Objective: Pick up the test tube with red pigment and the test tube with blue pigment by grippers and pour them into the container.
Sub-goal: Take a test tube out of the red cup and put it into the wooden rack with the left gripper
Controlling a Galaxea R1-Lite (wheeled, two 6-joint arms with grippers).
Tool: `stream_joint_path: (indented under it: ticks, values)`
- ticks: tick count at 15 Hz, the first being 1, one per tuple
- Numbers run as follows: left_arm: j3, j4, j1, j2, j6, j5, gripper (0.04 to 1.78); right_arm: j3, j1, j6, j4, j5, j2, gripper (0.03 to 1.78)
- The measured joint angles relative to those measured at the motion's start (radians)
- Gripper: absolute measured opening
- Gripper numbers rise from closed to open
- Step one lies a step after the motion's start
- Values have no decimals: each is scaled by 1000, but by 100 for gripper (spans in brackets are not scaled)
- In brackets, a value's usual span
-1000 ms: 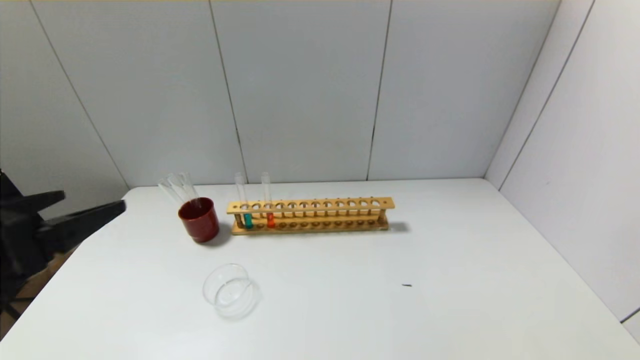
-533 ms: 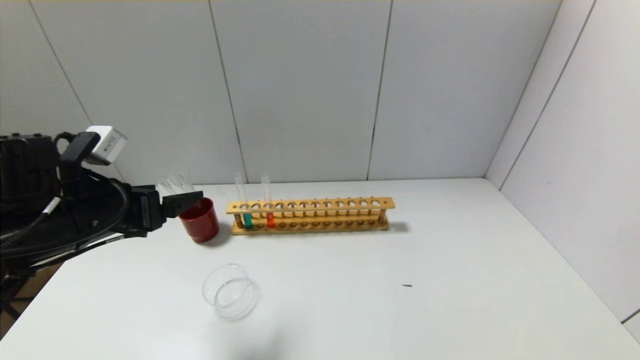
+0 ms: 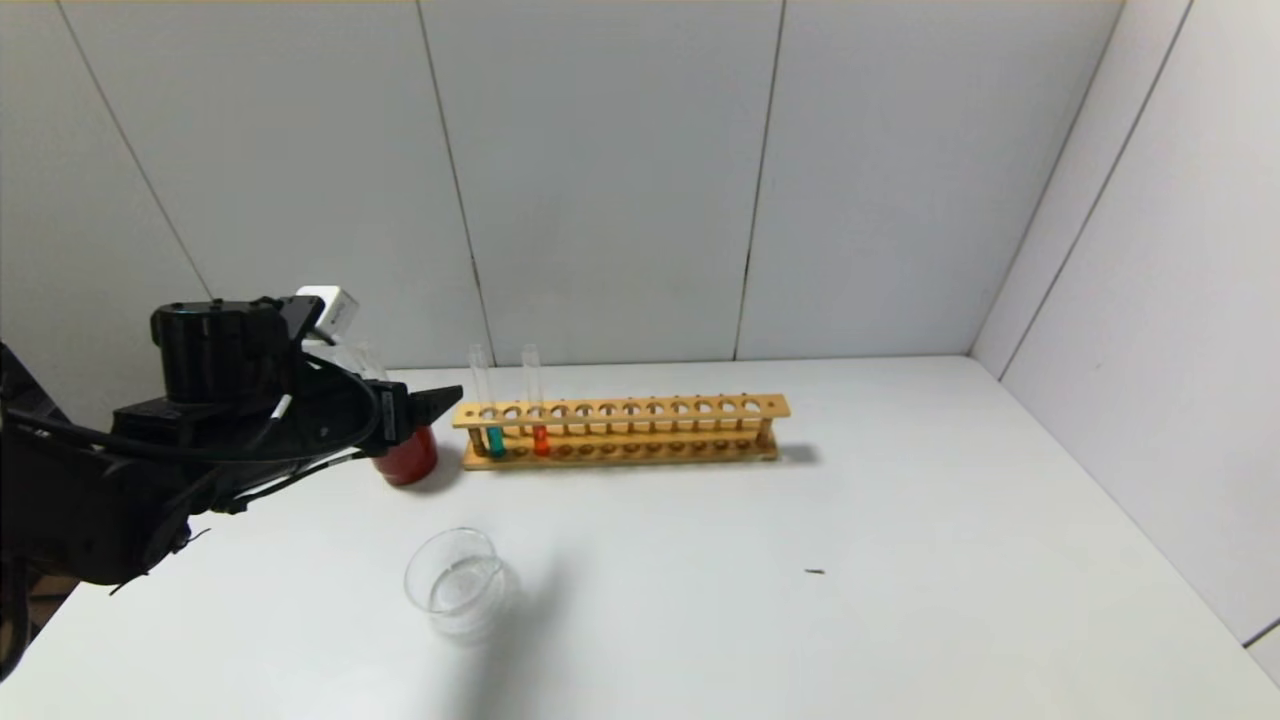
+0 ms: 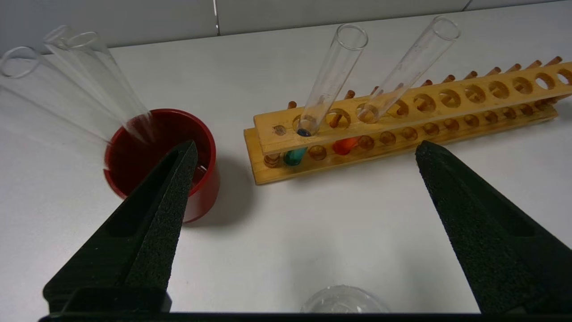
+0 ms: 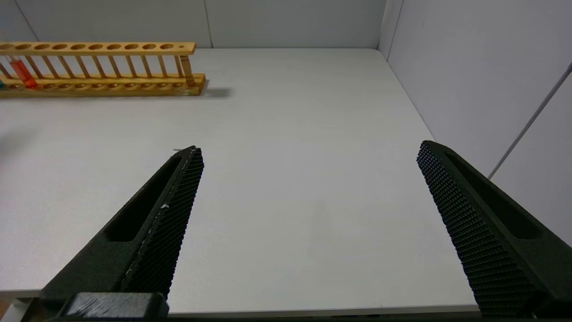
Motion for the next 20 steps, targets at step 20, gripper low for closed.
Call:
stream_joint_path:
  ticks: [20]
  values:
    - [-323,9,-58,334,-47,70,107,0,0,0,0,0,0,175]
